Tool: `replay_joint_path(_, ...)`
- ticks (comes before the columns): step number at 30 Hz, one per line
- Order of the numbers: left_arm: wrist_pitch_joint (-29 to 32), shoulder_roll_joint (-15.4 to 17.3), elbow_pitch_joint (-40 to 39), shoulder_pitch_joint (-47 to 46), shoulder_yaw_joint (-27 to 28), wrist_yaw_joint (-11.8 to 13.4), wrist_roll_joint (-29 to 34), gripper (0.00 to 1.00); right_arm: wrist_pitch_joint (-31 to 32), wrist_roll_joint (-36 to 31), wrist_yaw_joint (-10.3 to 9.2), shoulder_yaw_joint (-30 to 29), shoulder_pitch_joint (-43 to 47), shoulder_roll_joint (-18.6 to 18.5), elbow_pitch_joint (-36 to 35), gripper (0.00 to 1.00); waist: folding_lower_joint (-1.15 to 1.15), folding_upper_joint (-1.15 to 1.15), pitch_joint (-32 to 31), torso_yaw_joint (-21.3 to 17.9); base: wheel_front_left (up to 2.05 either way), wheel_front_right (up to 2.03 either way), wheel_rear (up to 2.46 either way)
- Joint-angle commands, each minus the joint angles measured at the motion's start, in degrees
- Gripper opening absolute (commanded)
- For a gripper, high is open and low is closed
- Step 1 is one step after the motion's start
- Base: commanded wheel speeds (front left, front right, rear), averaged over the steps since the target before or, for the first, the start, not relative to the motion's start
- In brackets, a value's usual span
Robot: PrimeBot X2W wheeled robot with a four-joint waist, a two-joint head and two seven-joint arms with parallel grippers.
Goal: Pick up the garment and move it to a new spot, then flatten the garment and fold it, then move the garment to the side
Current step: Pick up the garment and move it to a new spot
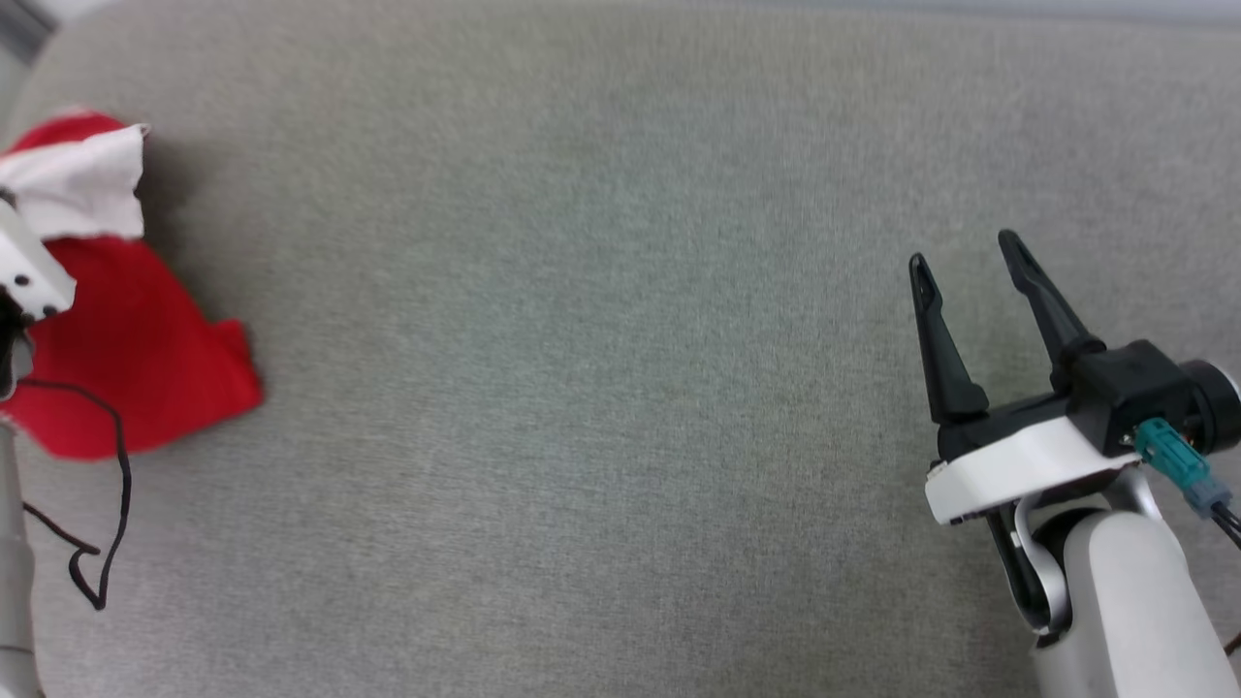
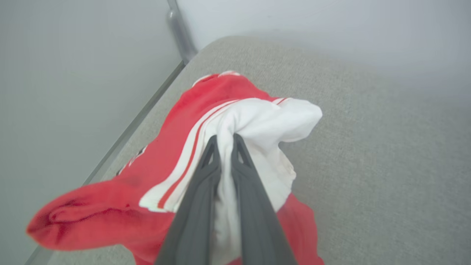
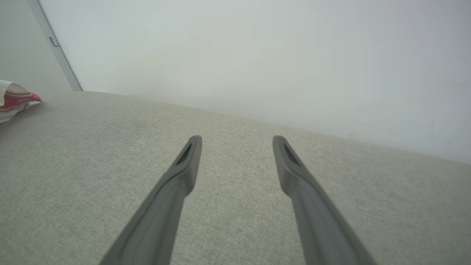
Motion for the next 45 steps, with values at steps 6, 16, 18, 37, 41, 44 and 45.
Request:
replay_joint_path(6,-11.03,-1.29,-2.53,-2.06,-2.08,0.30,2.86,0.00,0.28,0.32,-0.01,-0.76,2.91,0.27,-0.27,1.00,0.00,0.00,-7.65,1.02,0.00,0.00,0.00)
replay_joint_path(16,-24.45,-6.49,-5.47,-1.78,-5.93,-2.07,4.22,0.00,1.68,1.76,-0.01,-2.26,7.32,0.43,-1.43,1.00,0.00,0.00,-14.24,-2.02,0.00,0.00,0.00)
replay_joint_path(18,-25.62,-8.19,-6.79,-1.11,-7.44,-2.50,4.57,0.00,1.93,1.85,-0.01,-2.45,8.01,0.44,-1.99,1.00,0.00,0.00,-14.85,-3.26,0.00,0.00,0.00)
replay_joint_path(37,-26.01,-22.74,-18.68,15.16,-28.72,-7.07,3.54,0.00,2.94,4.51,-0.01,-3.53,10.90,0.50,-3.69,1.00,0.00,0.00,-13.50,-15.92,0.00,0.00,0.00)
replay_joint_path(41,-24.90,-23.33,-19.48,21.44,-33.04,-6.99,3.74,0.00,2.59,5.07,-0.01,-3.28,10.81,0.51,-3.45,1.00,0.00,0.00,-12.43,-16.24,0.00,0.00,0.00)
replay_joint_path(44,-23.91,-23.34,-19.33,25.90,-35.15,-6.37,4.09,0.00,2.19,5.50,-0.01,-3.16,10.87,0.50,-3.07,1.00,0.00,0.00,-11.88,-15.88,0.00,0.00,0.00)
replay_joint_path(45,-23.70,-23.26,-19.16,26.98,-35.65,-6.24,4.24,0.00,2.08,5.64,-0.01,-3.12,10.78,0.50,-2.88,1.00,0.00,0.00,-11.74,-15.66,0.00,0.00,0.00)
